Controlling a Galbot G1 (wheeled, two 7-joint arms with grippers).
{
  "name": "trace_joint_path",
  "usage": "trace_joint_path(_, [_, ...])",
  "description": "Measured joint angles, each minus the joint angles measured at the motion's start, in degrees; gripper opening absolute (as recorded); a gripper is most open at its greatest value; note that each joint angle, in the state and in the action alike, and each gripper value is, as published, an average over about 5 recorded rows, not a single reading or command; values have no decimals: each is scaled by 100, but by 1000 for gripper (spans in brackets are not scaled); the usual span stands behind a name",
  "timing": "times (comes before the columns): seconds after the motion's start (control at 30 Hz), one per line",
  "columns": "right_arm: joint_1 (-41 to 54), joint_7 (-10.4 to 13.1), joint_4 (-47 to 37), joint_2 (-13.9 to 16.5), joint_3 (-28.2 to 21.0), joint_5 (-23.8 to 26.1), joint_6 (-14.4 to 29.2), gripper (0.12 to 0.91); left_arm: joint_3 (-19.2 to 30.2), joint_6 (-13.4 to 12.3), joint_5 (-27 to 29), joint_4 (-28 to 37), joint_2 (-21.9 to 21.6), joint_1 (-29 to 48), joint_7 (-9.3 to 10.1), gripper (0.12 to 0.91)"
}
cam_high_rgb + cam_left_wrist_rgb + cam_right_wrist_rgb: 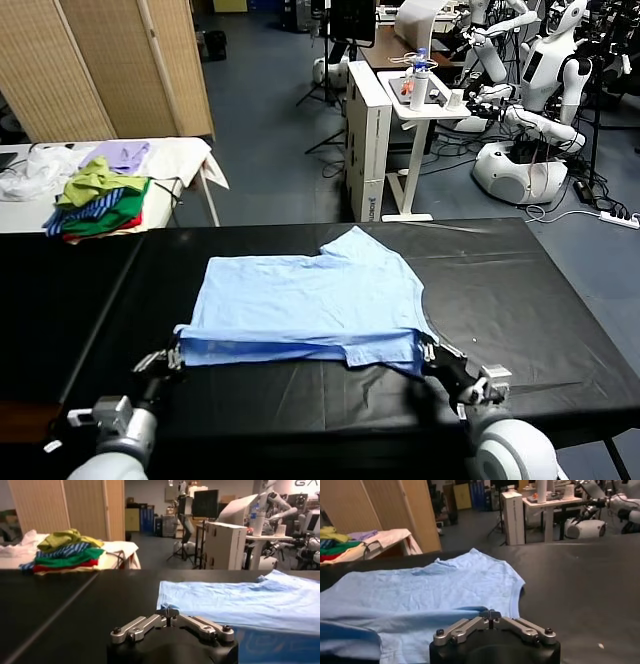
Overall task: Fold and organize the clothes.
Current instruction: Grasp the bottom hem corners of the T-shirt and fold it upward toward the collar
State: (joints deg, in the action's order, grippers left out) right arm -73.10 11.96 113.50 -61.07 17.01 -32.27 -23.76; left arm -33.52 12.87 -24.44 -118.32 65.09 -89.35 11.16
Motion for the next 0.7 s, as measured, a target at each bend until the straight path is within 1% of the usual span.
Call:
trace_joint_path(0.17, [201, -151, -250, -17, -147, 226, 275, 139, 52, 19, 6, 184, -78, 156, -4, 146])
trace_joint_path(0.27, [287, -211, -388, -34, -212, 336, 369, 139, 56, 23, 29, 237, -87, 170, -8, 146])
trace_joint_path(0.7, [337, -193, -599, -95, -237, 380, 332, 139, 73, 35, 69, 366, -134, 251, -24, 146])
